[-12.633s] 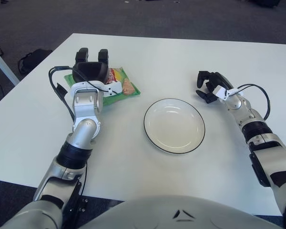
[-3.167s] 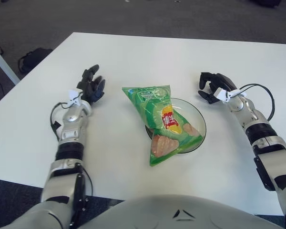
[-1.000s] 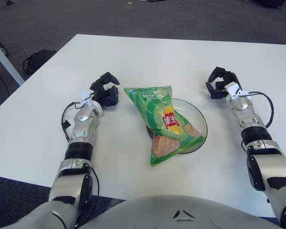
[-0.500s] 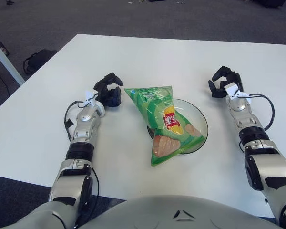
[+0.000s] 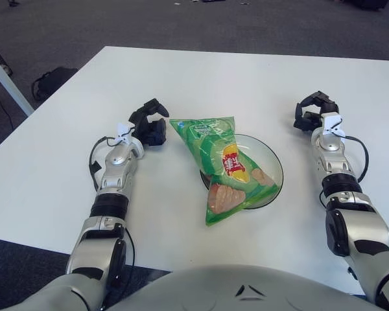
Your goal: Put the snack into the plate.
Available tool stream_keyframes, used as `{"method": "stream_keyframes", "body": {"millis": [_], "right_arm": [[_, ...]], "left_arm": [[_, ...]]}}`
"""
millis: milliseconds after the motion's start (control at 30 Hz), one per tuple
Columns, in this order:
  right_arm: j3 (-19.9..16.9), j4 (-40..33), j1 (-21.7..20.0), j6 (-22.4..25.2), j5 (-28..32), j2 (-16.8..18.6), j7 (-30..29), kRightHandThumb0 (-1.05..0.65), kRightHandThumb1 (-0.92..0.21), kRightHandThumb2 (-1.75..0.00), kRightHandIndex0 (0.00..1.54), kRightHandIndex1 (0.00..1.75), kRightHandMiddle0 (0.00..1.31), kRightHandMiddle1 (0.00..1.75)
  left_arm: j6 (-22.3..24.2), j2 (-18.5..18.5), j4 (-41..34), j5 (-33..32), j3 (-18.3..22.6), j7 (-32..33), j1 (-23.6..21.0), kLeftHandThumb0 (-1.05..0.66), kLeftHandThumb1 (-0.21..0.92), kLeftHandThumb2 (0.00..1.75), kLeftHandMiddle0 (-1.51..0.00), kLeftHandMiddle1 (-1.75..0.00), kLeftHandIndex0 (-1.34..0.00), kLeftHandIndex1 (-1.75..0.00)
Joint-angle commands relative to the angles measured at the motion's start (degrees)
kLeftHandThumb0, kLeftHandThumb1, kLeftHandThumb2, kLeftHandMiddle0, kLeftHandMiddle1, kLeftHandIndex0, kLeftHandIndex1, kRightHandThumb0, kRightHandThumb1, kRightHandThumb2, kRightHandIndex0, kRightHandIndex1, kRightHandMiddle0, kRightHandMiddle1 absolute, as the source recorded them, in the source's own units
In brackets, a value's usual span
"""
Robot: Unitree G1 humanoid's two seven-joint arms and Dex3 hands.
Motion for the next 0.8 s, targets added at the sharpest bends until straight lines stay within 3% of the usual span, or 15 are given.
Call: {"method": "stream_keyframes", "body": {"millis": [0, 267, 767], "right_arm": [[-1.4, 0.6, 4.1, 1.9, 2.5, 1.8, 1.9, -0.49, -0.30, -1.34, 1.32, 1.75, 0.63, 1.75], [-3.7, -3.8, 7.4, 1.7, 5.7, 2.8, 4.1, -0.48, -0.31, -1.33, 1.34, 1.75, 0.62, 1.75], [-7.3, -14.8, 14.2, 6.0, 10.2, 3.9, 7.2, -0.48, -0.32, -1.32, 1.32, 1.75, 0.61, 1.75]], "left_arm": [[-1.0, -3.5, 3.6, 0.5, -1.4, -0.6, 5.6, -0.49, 0.29, 1.35, -1.32, -1.75, -0.63, -1.75], [-2.2, -2.9, 6.7, -0.1, -1.5, -2.9, 3.9, -0.49, 0.29, 1.35, -1.31, -1.75, -0.63, -1.75], [-5.0, -3.3, 12.5, -0.7, -1.5, -6.9, 0.6, -0.49, 0.29, 1.35, -1.30, -1.75, -0.63, -1.75]]}}
